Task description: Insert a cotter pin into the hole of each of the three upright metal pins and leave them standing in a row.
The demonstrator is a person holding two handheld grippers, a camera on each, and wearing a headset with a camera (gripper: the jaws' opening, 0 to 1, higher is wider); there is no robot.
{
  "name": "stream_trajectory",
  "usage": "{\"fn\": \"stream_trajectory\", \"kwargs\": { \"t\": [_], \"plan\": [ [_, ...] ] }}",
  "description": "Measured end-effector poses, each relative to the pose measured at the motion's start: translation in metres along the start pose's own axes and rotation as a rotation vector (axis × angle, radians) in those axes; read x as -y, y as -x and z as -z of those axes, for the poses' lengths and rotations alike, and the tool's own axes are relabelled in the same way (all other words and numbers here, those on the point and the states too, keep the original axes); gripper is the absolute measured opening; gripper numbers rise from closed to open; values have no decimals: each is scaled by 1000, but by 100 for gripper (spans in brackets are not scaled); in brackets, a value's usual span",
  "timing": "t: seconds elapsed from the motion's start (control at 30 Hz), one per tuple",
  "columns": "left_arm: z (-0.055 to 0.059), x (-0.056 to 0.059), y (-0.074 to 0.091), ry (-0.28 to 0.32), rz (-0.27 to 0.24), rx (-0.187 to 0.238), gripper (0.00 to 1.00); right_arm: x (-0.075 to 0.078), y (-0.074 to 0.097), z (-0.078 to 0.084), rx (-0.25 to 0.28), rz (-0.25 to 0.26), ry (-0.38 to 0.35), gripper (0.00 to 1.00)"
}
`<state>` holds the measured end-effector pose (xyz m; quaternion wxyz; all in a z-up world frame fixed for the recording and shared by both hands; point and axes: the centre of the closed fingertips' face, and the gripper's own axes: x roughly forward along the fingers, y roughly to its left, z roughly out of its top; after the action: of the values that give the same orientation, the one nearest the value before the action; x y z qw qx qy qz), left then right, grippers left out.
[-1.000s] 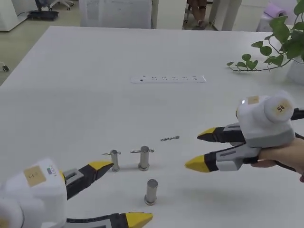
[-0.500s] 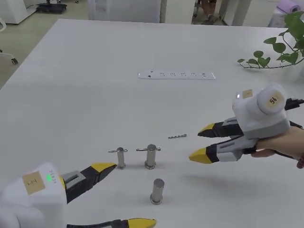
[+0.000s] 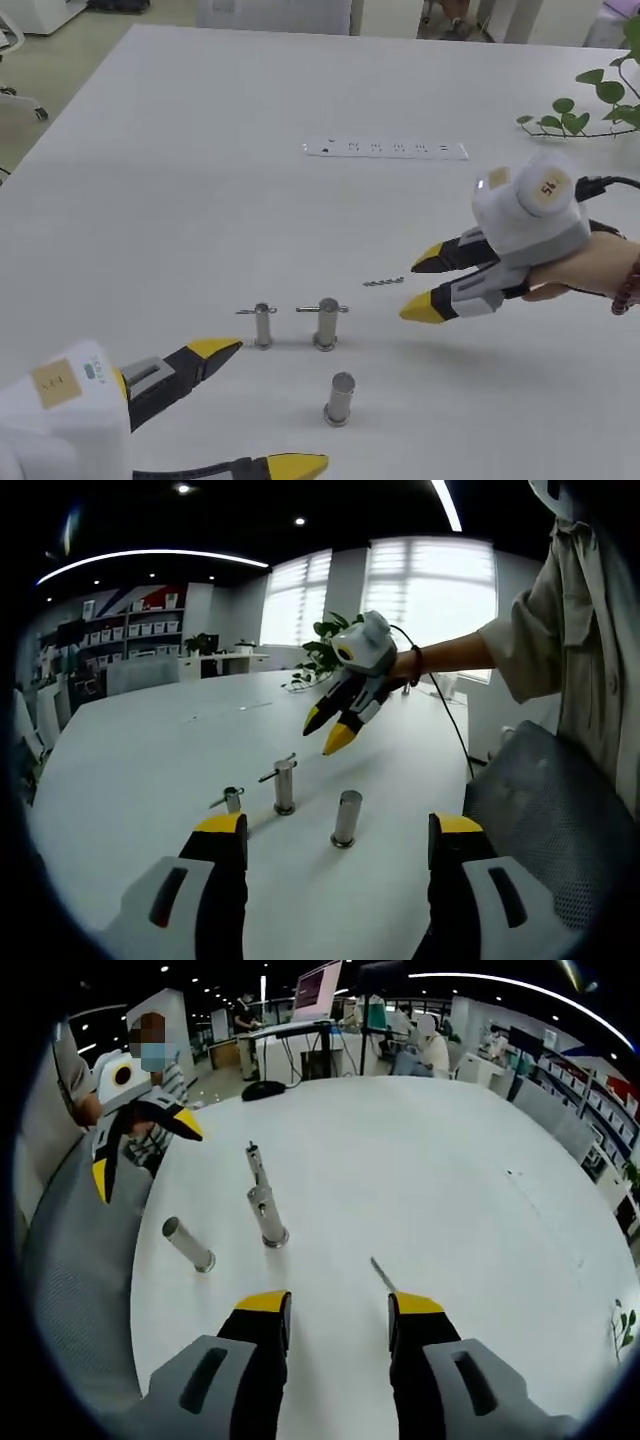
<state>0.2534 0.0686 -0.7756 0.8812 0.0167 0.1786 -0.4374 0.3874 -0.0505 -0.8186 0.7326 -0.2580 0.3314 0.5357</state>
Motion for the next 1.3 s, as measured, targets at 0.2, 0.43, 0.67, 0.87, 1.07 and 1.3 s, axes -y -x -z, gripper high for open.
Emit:
{"fn": "stream_trajectory", "kwargs": {
  "t": [0.2, 0.43, 0.67, 0.87, 1.07, 1.3],
  "plan": [
    [0, -5, 3, 6, -13, -2, 74, 10, -7, 2, -31, -7, 54, 34],
    [3, -9, 5, 7, -22, -13, 73, 19, -16, 5, -72, -20, 116, 27],
    [5, -12, 5, 14, -30, -15, 72, 27, -23, 7, -91, -28, 146, 23],
    [7, -13, 6, 25, -30, -10, 71, 32, -30, 9, -108, -45, 162, 18],
    [4, -13, 5, 23, -24, 3, 68, 34, -35, 14, -137, -63, 176, 16],
    [7, -13, 4, 22, -19, -3, 67, 41, -41, 16, -157, -83, 184, 15]
  ]
}}
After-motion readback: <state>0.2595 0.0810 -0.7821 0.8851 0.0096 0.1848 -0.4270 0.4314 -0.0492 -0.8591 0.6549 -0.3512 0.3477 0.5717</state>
